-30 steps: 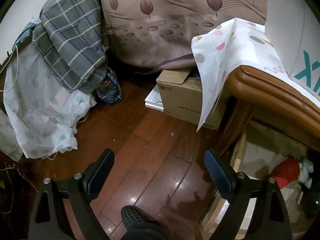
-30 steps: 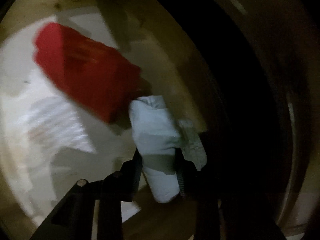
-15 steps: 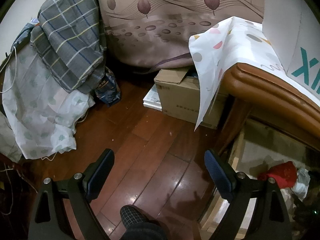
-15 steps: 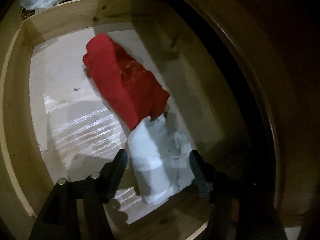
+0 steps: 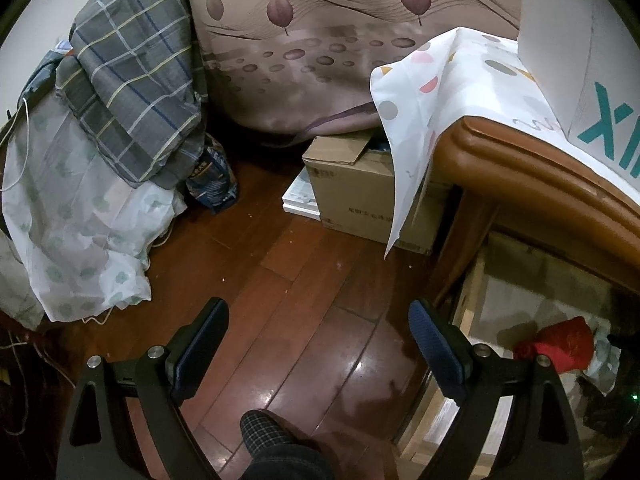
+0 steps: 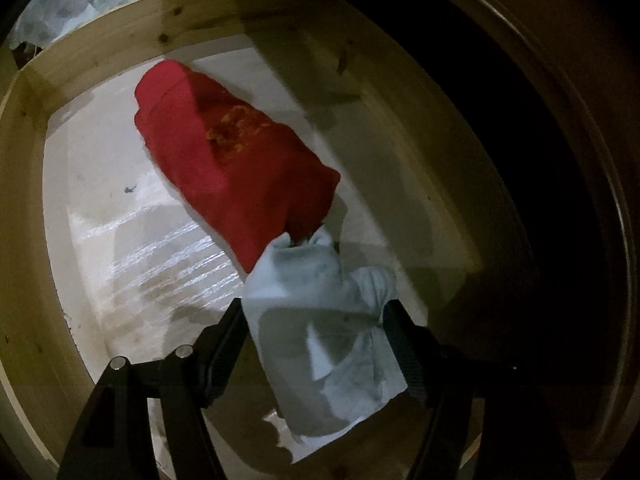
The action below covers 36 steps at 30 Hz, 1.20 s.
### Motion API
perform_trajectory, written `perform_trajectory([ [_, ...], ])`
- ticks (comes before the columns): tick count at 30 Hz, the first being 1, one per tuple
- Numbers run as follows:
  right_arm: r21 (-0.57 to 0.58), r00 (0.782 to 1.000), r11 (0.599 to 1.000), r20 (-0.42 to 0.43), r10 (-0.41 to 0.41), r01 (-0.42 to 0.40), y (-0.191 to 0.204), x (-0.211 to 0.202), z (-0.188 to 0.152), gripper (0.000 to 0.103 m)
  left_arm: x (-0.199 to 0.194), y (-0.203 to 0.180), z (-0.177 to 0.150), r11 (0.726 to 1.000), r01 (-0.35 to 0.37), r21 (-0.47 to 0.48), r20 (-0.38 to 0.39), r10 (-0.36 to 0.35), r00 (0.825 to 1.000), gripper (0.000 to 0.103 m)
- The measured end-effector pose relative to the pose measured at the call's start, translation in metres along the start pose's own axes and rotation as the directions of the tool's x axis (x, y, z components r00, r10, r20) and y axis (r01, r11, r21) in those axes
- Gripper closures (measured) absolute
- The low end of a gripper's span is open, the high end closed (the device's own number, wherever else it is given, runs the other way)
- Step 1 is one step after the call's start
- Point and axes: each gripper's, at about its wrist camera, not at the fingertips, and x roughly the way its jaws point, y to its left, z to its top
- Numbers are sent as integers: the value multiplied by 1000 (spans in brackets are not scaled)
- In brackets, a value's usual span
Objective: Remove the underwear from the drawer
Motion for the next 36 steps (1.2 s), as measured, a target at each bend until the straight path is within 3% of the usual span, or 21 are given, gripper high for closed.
perform_trajectory([
  [2, 16, 1000, 1000, -1, 7, -7, -2, 4, 0, 33, 0, -1, 0, 1000, 4, 0, -3, -4, 1000, 13],
  [7, 16, 999, 999, -16, 41, -41, -4, 8, 0, 55, -1, 0, -1, 1000, 10, 0, -5, -10, 1000, 13],
  [13, 1, 998, 999, -50, 40, -40, 1, 3, -1, 67, -3, -1, -5, 1000, 28, 3, -13, -28, 1000, 13],
  [17, -9, 996, 999, -79, 31, -32, 9, -14, -1, 68, -2, -3, -6, 999, 39, -2, -21, -39, 999, 13],
  [24, -7, 999, 1000, -54, 0, -1, 20, -54, 2, 68, -1, -10, -8, 998, 57, 16, -32, -57, 998, 13],
  [31, 157, 998, 987, 67, -1, -10, 16, -117, 2, 68, -4, -19, -12, 997, 63, 52, -22, -62, 998, 13],
  [36, 340, 986, 939, 167, -15, -44, 15, -142, -9, 68, -6, -27, -14, 994, 72, 84, -6, -72, 997, 13],
])
